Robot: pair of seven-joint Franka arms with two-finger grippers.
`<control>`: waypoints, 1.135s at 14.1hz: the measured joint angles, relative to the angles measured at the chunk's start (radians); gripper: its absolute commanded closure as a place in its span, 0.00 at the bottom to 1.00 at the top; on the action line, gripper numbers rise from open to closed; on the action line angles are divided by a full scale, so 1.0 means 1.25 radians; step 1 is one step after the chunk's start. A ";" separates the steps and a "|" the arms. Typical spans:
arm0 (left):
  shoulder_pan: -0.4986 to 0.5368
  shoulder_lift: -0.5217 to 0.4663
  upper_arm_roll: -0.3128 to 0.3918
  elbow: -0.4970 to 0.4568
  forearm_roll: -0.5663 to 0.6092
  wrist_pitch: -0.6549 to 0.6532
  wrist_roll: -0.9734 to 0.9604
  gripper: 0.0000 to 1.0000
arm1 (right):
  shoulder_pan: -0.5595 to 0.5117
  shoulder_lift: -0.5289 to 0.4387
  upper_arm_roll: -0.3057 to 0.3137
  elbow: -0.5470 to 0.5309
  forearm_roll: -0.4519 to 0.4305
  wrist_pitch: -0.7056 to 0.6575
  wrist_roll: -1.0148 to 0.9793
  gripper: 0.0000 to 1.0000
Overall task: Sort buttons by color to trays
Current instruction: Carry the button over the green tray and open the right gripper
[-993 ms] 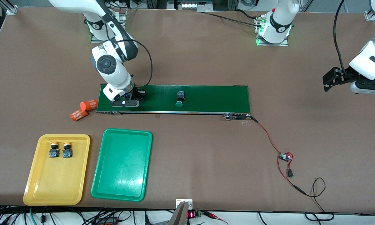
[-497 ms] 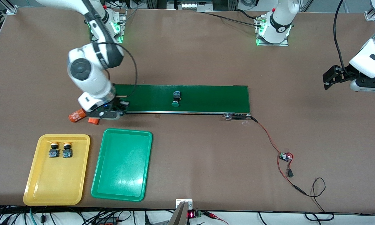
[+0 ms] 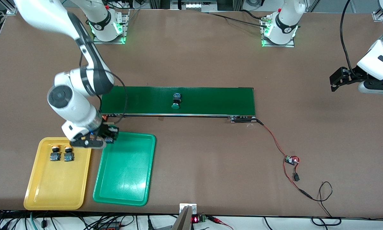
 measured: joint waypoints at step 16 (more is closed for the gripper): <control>0.000 0.000 -0.001 0.000 0.000 -0.007 -0.001 0.00 | 0.005 0.151 -0.021 0.065 0.000 0.198 -0.044 0.26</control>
